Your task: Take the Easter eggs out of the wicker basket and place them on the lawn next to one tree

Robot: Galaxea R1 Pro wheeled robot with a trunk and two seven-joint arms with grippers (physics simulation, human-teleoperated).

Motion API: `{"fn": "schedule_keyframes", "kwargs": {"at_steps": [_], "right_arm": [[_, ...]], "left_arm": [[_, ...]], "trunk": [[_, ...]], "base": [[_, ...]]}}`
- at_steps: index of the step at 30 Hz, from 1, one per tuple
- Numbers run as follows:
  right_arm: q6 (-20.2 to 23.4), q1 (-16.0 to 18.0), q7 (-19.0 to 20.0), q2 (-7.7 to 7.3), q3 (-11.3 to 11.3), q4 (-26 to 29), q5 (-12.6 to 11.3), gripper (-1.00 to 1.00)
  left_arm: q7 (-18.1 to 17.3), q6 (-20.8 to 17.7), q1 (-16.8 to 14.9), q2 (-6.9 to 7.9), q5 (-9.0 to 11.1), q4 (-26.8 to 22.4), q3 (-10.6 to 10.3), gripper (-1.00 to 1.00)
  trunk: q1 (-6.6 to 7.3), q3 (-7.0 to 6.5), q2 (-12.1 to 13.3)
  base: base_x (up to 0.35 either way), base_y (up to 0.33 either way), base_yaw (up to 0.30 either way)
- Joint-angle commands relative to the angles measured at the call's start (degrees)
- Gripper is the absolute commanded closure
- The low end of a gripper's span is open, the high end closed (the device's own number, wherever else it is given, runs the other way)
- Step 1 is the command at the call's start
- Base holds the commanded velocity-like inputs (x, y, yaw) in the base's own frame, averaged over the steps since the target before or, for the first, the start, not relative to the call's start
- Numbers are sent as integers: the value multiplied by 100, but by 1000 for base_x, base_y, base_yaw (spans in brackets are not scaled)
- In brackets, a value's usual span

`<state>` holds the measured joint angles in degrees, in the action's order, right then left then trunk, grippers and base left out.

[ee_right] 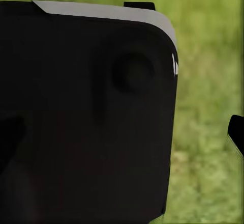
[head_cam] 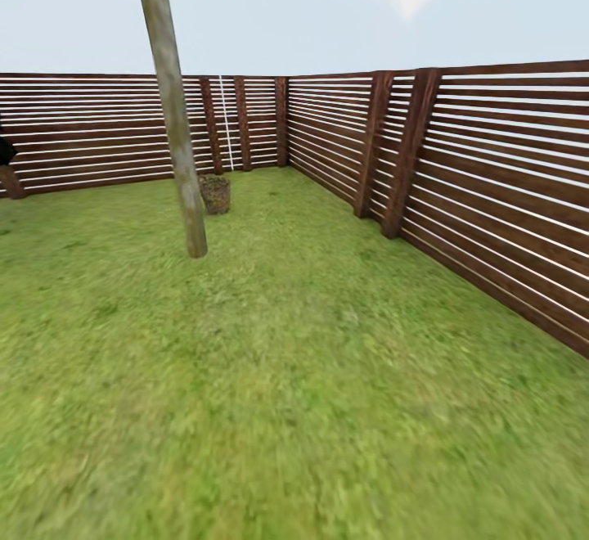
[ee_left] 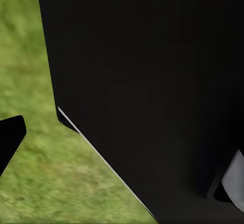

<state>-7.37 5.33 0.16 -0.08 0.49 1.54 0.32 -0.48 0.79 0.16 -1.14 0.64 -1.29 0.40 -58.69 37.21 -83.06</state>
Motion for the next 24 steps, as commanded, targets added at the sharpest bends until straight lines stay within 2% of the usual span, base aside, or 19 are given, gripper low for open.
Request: {"fn": "schedule_keyframes", "kwargs": {"at_steps": [1,24], "right_arm": [[-19,3,2,-1,4,-5,3,-100],[-19,3,2,-1,4,-5,5,-100]], "left_arm": [[-5,9,2,0,7,-8,4,-100],[-5,1,2,-1,7,-10,4,-100]], "trunk": [[-3,4,-2],[-3,4,-2]], "base": [[342,0,0],[342,0,0]]}}
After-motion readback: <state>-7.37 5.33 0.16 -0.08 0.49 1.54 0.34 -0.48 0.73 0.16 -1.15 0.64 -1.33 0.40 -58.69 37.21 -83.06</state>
